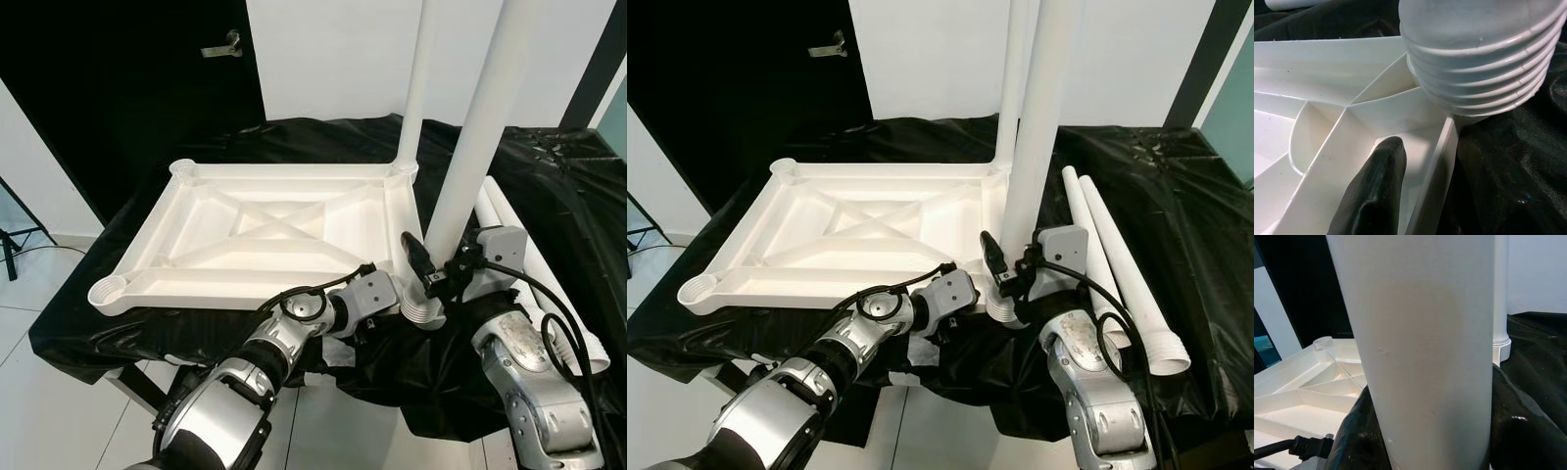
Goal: Building children table
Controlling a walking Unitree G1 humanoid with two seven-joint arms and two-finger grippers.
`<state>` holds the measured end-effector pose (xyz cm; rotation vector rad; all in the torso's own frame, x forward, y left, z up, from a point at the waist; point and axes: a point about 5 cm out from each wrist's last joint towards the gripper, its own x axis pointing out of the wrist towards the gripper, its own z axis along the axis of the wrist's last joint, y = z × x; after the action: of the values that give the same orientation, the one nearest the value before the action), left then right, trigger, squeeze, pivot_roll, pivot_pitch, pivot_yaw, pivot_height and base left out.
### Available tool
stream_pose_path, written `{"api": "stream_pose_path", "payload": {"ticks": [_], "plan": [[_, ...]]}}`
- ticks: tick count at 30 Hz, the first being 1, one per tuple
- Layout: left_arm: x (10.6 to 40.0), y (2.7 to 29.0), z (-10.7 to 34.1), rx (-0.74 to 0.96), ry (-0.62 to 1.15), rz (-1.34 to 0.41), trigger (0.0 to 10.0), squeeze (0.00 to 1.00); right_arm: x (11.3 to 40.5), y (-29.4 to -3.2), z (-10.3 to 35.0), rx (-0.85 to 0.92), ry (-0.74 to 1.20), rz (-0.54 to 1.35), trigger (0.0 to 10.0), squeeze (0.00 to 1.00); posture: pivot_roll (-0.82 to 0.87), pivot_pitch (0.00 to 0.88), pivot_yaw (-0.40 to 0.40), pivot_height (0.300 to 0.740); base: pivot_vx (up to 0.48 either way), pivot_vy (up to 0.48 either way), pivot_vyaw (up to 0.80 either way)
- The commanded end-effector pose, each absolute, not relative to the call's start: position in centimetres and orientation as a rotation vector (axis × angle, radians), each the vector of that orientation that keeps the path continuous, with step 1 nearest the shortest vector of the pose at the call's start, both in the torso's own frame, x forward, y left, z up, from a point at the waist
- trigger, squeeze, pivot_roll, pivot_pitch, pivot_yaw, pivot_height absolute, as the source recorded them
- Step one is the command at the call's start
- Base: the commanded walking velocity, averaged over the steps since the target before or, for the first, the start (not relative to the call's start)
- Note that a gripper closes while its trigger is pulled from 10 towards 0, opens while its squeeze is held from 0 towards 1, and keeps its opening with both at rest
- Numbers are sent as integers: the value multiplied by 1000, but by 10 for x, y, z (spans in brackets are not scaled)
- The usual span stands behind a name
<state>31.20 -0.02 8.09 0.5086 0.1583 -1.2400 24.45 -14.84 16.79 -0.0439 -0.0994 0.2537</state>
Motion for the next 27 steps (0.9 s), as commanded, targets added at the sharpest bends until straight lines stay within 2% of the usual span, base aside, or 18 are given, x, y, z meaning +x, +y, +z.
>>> {"api": "stream_pose_path", "payload": {"ticks": [1,14,15,20,21,22,27], "plan": [[312,9,68,510,226,-1178,10000,0,240,-164,115,-48,192,179,10000,0,-204,0,61,740,0,0,0],[312,9,69,508,222,-1178,10000,0,250,-165,115,-45,188,137,10000,0,-184,0,60,740,0,0,0],[313,12,69,511,225,-1168,10000,0,249,-165,112,11,209,124,10000,0,-175,0,57,740,0,0,0],[313,13,69,512,226,-1166,10000,0,247,-164,110,30,218,124,10000,0,-175,0,57,740,0,0,0],[313,14,68,512,227,-1164,10000,0,245,-168,107,154,247,84,10000,0,-176,0,59,740,0,0,0],[313,15,68,511,228,-1163,10000,0,245,-170,106,188,252,69,10000,0,-176,0,59,740,0,0,0],[313,13,68,512,226,-1168,10000,0,245,-172,109,193,245,66,10000,0,-184,0,62,740,0,0,0]]}}
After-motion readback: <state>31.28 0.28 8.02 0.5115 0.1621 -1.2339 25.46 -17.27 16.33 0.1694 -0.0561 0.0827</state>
